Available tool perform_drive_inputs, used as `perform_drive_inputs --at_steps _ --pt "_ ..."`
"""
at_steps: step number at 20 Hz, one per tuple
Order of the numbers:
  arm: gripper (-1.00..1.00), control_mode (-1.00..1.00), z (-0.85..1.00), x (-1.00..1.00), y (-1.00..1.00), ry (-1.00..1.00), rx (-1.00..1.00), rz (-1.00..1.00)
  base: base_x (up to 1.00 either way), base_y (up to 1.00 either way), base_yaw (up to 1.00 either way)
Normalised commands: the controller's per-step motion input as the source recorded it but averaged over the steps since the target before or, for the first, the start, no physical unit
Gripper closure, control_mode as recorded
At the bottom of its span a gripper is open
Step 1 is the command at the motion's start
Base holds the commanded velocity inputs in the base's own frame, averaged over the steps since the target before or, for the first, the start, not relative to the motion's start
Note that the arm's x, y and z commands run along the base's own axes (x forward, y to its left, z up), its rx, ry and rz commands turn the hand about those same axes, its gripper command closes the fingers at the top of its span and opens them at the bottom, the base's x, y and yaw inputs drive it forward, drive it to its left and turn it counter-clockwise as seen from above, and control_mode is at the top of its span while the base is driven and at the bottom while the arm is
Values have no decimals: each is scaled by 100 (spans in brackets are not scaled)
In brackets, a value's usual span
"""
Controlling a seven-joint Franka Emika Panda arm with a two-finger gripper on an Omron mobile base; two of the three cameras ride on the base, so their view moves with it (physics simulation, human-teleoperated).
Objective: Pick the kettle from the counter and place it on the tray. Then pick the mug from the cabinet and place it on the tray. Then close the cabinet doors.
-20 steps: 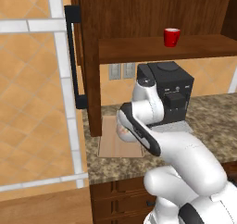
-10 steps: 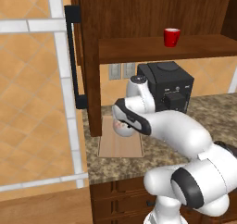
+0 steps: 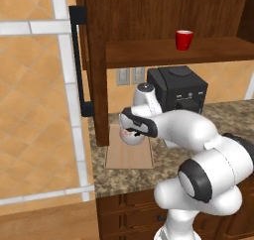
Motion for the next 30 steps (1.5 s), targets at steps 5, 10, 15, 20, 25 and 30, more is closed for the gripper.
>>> perform_drive_inputs --at_steps 5,10,15,20,25,30 --pt "100 -100 -22 15 0 -3 0 -3 0 0 0" --pt "100 -100 -17 10 0 0 0 -2 0 0 0" --pt "100 -100 -11 10 0 0 0 0 0 0 0" --pt "100 -100 -11 18 0 -7 0 0 0 0 0" --pt "-100 -100 -19 7 0 -1 0 0 0 0 0" --pt "-100 -100 -14 0 0 -6 0 0 0 0 0"
